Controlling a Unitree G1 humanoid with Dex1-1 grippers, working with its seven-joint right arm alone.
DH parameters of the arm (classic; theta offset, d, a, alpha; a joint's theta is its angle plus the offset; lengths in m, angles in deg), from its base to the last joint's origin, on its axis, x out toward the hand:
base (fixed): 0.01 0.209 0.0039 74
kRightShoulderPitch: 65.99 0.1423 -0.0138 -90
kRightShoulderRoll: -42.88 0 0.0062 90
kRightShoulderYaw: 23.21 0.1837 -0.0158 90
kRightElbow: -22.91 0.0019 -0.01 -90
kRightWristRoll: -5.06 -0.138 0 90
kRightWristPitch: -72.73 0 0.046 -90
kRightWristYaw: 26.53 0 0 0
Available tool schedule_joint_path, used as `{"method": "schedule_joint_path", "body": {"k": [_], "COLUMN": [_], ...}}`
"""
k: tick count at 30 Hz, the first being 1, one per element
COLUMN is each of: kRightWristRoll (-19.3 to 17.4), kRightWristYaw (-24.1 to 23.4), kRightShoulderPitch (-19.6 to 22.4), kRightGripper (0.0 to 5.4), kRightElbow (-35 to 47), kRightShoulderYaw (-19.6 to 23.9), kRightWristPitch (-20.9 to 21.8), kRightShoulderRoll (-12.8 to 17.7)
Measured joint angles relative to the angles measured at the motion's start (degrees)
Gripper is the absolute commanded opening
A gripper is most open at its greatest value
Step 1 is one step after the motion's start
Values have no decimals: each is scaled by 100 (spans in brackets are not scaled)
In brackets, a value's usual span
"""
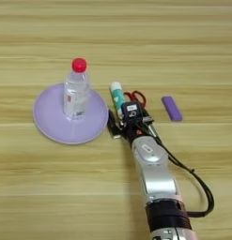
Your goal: Move the objects on the table
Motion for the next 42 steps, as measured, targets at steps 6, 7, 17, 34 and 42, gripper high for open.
{"method": "schedule_joint_path", "body": {"k": [6, 7, 17, 34, 42], "kRightWristRoll": [-10, -14, -87, -143, -204], "kRightWristYaw": [-8, -10, -9, -126, -190], "kRightShoulderPitch": [-1, -1, 0, 33, 158], "kRightGripper": [534, 538, 538, 538, 538], "kRightElbow": [107, 145, 243, 207, 42], "kRightShoulderYaw": [76, 108, 263, 594, 775], "kRightWristPitch": [-68, -69, -78, -67, -53], "kRightShoulderRoll": [14, 17, 33, 209, 305]}}
